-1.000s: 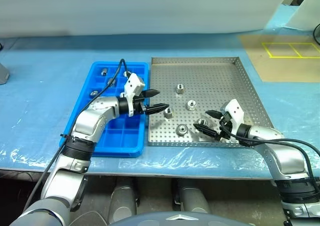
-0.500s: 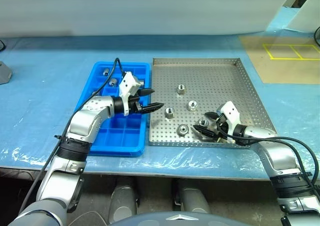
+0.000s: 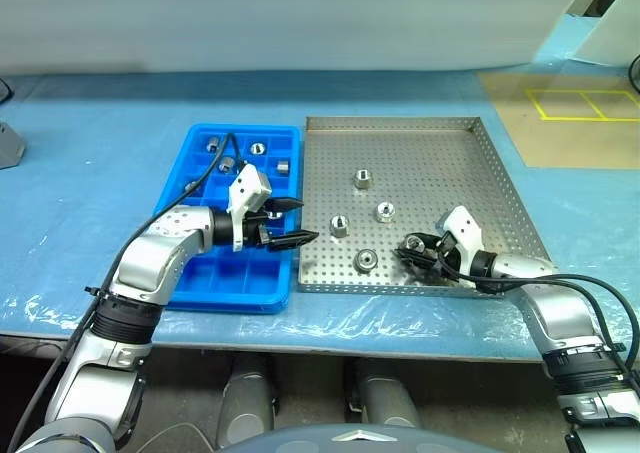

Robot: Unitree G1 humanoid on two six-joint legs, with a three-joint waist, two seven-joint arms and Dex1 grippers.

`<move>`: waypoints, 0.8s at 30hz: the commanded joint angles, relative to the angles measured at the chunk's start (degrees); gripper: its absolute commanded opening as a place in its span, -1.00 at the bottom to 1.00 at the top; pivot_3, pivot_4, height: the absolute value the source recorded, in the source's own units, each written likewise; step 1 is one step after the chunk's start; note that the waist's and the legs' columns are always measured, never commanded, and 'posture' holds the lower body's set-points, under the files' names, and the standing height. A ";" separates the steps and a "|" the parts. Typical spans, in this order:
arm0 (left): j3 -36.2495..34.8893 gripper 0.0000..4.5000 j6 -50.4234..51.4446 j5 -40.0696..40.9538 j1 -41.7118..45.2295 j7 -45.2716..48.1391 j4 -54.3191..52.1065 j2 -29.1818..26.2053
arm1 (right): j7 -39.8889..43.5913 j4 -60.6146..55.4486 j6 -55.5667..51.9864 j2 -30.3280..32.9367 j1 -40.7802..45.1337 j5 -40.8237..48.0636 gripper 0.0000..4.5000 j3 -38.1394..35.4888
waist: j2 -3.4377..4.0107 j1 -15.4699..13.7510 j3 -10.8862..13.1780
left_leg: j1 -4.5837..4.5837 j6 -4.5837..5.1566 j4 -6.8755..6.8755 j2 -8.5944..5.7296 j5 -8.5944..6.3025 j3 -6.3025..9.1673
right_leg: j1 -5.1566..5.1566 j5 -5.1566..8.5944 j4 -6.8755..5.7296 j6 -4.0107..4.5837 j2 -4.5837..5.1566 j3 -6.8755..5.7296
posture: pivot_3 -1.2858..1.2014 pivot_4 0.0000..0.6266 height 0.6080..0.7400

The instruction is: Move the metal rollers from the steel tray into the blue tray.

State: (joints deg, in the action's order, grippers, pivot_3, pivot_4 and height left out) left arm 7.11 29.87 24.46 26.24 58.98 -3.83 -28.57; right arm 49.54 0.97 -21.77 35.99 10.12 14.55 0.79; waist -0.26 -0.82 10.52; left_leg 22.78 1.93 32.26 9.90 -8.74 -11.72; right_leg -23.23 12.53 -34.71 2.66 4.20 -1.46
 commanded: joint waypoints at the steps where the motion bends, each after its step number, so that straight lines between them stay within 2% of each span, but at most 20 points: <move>1: 0.25 0.78 -0.71 0.61 0.29 1.07 -2.05 -0.23 | 1.22 -0.80 -1.16 -0.18 -0.60 1.31 -0.27 0.02 | 0.00 -0.01 0.00 | -0.02 0.00 0.00 0.00 0.00 0.00 | 0.02 0.00 0.00 0.00 0.00 0.00 | -0.14 -0.52 1.00; 7: -0.35 0.78 -1.06 0.70 0.95 1.62 -1.70 -0.41 | -0.83 -4.58 -2.72 -0.40 2.95 1.45 -0.27 -0.64 | 0.01 0.10 0.00 | -0.05 0.00 -0.01 0.00 0.00 -0.01 | 0.02 0.00 -0.01 0.00 0.00 0.01 | -0.14 -0.52 1.00; 14: -6.73 0.78 -2.90 1.12 4.94 0.96 1.90 -3.87 | 1.74 -13.58 -8.35 -1.87 14.16 6.12 -0.27 2.01 | 0.07 0.20 0.03 | -0.07 -0.09 -0.08 0.06 0.05 -0.01 | -0.08 0.00 -0.11 0.01 -0.04 0.01 | -0.11 -0.52 1.00; 24: -13.61 0.78 -0.52 2.18 0.02 -2.82 -2.77 -9.28 | 6.38 -4.67 -5.86 -15.12 25.09 4.91 -0.27 14.73 | 0.06 -0.46 0.03 | 0.34 -0.06 -0.07 0.03 0.04 -0.01 | -0.42 -0.01 -0.12 0.06 -0.01 -0.01 | 0.01 -0.52 1.00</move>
State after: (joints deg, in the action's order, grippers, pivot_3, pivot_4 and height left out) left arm -4.14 28.88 25.40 26.61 56.93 -3.35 -36.61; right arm 54.19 -2.76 -28.75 21.77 33.83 18.59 14.14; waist -0.19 -1.29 10.55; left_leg 23.16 1.86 32.18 9.94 -8.69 -11.73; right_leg -23.72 12.52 -34.85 2.72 4.19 -1.47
